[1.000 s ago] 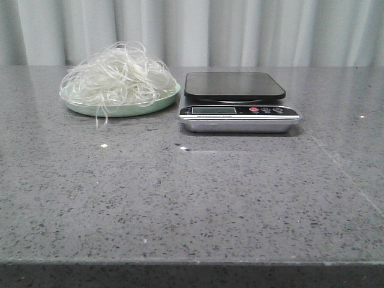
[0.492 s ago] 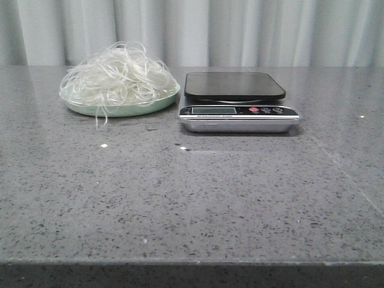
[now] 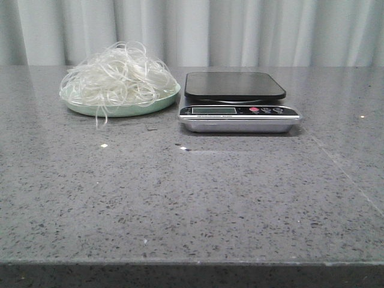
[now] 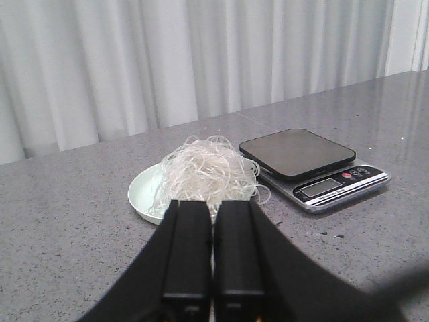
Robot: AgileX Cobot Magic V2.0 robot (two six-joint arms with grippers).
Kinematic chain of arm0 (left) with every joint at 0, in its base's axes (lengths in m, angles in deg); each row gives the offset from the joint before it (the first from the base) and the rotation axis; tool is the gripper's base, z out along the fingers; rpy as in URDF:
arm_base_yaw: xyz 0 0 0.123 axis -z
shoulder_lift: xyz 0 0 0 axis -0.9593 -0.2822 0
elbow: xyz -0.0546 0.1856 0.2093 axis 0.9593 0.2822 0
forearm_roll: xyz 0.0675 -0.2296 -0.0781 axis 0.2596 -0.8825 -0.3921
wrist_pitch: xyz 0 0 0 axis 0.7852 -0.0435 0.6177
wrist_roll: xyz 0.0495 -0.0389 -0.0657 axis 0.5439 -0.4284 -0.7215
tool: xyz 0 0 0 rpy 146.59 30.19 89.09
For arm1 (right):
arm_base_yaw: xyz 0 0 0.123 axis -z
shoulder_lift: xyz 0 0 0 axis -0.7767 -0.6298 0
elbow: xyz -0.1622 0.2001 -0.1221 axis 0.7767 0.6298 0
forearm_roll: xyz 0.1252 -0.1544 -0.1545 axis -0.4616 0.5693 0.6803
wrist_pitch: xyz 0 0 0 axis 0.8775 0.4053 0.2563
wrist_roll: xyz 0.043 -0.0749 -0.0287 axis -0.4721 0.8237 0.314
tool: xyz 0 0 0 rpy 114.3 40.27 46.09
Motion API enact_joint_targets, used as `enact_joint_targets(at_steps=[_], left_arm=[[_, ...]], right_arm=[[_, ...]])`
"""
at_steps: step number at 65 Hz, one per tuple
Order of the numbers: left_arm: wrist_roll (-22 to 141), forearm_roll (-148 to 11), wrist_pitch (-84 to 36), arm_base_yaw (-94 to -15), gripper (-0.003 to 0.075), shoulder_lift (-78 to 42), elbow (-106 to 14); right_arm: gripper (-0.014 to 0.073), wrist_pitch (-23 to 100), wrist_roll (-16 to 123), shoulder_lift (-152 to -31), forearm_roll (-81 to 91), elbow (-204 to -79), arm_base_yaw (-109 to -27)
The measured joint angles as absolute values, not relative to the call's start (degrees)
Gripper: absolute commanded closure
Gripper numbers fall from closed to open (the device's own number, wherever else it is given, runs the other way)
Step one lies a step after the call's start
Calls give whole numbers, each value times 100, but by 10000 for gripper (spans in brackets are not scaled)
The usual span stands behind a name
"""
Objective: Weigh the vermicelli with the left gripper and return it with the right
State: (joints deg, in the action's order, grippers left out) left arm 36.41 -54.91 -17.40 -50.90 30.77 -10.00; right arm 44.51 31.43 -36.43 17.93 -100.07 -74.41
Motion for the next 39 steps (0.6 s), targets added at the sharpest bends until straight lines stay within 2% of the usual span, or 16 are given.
enact_joint_targets(at_steps=[25, 39], left_arm=[[3641, -5451, -1882, -5221, 586, 3091, -680], [3406, -5255, -2239, -6145, 586, 3390, 85]], right_arm=[[403, 4464, 3143, -3643, 1793, -10007, -7441], [403, 4464, 3143, -3643, 1793, -10007, -7441]])
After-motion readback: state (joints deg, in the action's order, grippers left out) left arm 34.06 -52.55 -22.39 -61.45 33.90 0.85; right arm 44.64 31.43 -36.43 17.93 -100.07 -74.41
